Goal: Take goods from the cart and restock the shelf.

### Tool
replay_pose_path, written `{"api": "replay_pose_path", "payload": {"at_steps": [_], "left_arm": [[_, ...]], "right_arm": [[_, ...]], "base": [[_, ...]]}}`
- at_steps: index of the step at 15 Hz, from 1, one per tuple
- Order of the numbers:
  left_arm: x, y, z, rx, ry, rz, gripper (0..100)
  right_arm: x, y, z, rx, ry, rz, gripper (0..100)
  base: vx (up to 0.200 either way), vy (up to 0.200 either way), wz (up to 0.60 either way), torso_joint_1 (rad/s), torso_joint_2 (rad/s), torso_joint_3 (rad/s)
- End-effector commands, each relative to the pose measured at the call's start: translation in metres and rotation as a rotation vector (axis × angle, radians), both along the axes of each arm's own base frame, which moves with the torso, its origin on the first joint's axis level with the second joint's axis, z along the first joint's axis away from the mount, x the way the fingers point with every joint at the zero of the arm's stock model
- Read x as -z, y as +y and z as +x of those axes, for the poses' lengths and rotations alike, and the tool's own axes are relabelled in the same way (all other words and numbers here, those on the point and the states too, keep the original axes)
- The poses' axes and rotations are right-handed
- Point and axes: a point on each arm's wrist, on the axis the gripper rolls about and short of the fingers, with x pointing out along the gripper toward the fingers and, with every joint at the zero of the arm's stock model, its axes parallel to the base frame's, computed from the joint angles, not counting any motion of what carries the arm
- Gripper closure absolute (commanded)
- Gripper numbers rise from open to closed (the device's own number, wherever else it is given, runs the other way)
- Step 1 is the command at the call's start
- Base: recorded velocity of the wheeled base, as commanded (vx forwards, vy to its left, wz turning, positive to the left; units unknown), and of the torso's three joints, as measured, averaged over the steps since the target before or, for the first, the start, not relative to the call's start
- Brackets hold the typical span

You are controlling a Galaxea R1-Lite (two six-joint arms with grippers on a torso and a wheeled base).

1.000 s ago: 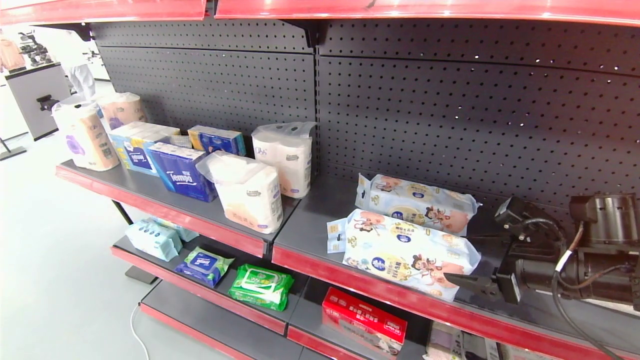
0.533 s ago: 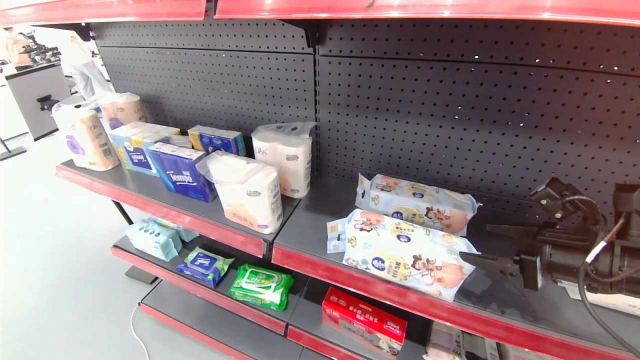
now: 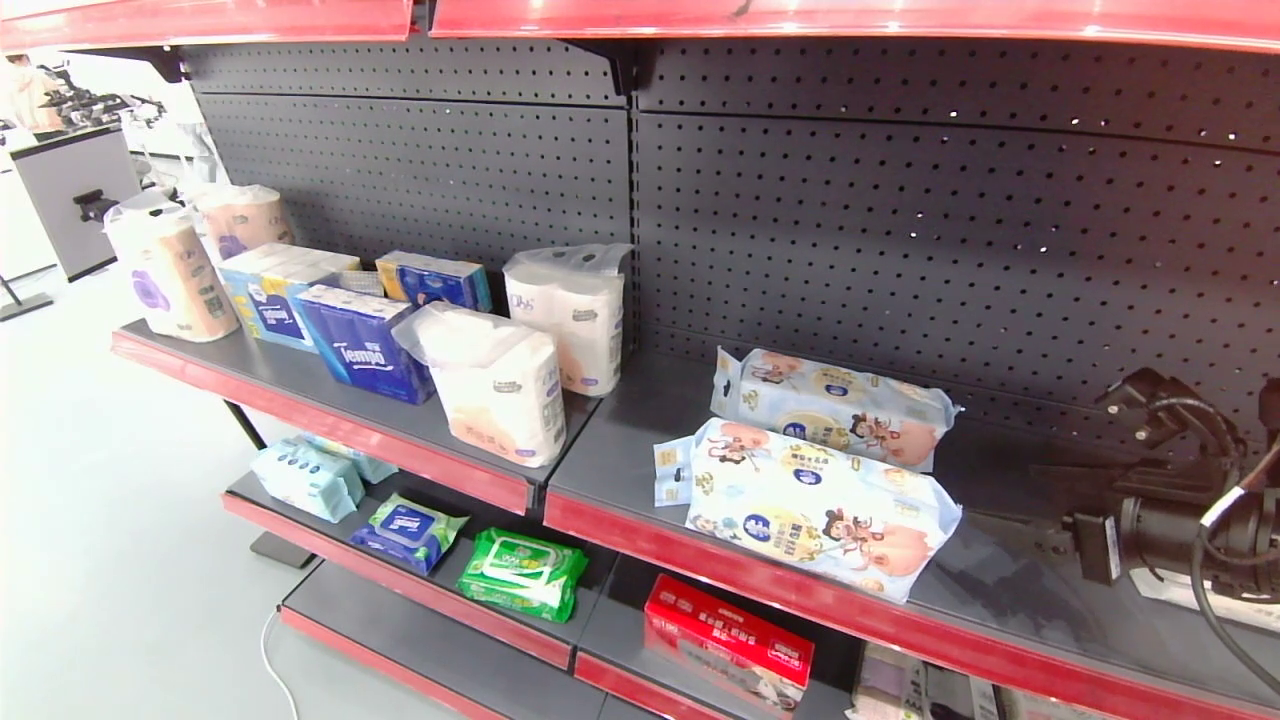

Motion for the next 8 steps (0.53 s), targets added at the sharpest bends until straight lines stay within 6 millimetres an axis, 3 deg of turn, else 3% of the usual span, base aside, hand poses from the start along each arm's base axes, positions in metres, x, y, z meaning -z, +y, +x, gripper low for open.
{"api": "replay_pose_path", "payload": {"at_steps": [1,8], "left_arm": [[-0.0001,0.0,0.0001,0.0,0.001,0.0,0],[-0.0001,0.0,0.0001,0.0,0.001,0.0,0]], "right_arm": [[0.006,-0.0015,0.0043,0.017,0.023,-0.021,0],[0.015,-0.0012,0.0088,0.026,0.048,-0.087,0]], "base": [[0.0,0.0,0.0,0.0,0.0,0.0],[0.0,0.0,0.0,0.0,0.0,0.0]]}}
